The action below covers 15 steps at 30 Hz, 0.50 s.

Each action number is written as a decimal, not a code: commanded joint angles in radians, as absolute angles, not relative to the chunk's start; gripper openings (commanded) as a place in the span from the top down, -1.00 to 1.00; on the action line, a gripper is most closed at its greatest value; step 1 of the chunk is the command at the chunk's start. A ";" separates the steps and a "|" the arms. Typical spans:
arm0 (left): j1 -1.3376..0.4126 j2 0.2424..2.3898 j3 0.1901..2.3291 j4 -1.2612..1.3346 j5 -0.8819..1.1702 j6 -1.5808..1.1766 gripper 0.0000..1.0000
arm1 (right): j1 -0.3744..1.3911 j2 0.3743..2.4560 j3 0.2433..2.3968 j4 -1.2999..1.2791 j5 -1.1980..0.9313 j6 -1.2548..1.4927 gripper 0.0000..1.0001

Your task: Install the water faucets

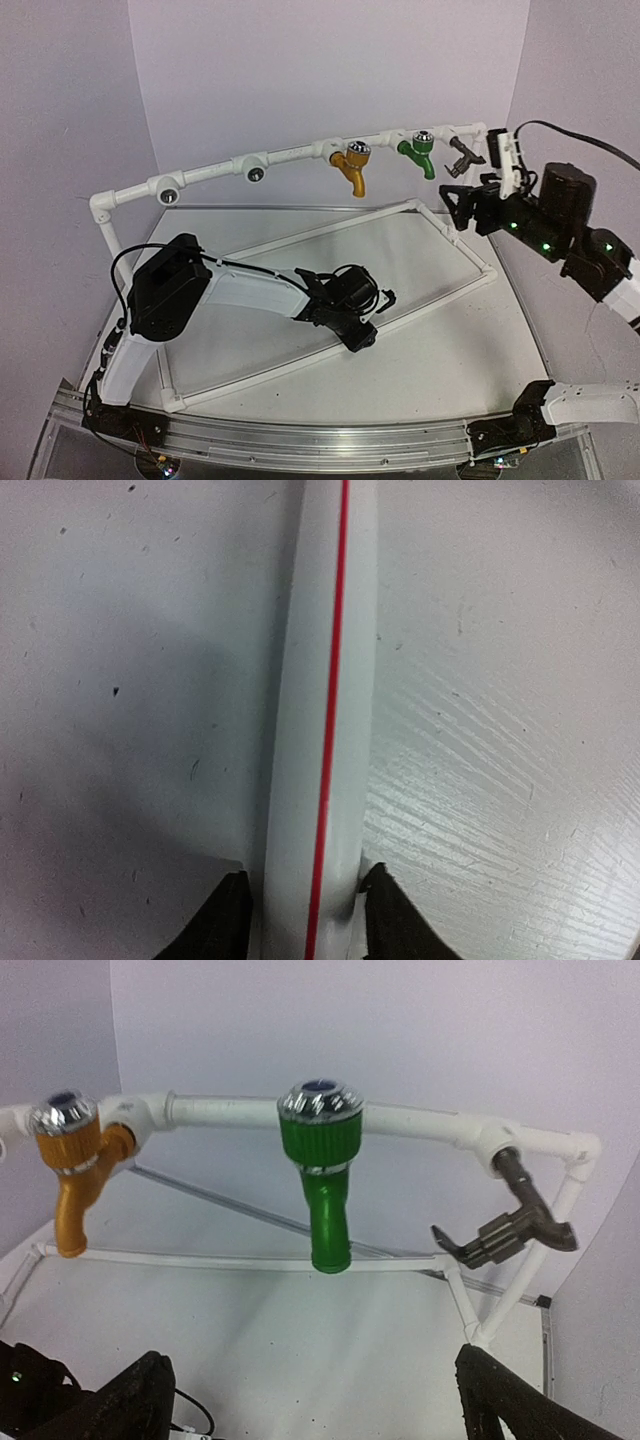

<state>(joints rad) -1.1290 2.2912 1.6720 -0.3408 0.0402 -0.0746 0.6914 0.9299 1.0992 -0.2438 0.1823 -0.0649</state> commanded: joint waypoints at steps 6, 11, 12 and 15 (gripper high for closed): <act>-1.104 1.934 1.498 -0.489 -0.041 -0.208 -0.40 | 0.690 0.810 1.097 -0.400 0.339 0.057 -0.97; -1.106 1.674 1.442 -0.550 0.059 -0.309 -0.51 | 0.690 0.831 1.150 -0.412 0.395 0.065 -0.97; -1.108 1.605 1.426 -0.551 0.082 -0.327 -0.52 | 0.690 0.842 1.161 -0.413 0.406 0.062 -0.96; -1.116 1.438 1.405 -0.551 0.139 -0.354 -0.55 | 0.690 0.867 1.189 -0.414 0.447 0.042 -0.97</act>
<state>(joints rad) -1.1048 1.6650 1.4288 -0.5355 0.0432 -0.2726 0.6914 0.8465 1.1165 -0.4148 0.3590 0.0435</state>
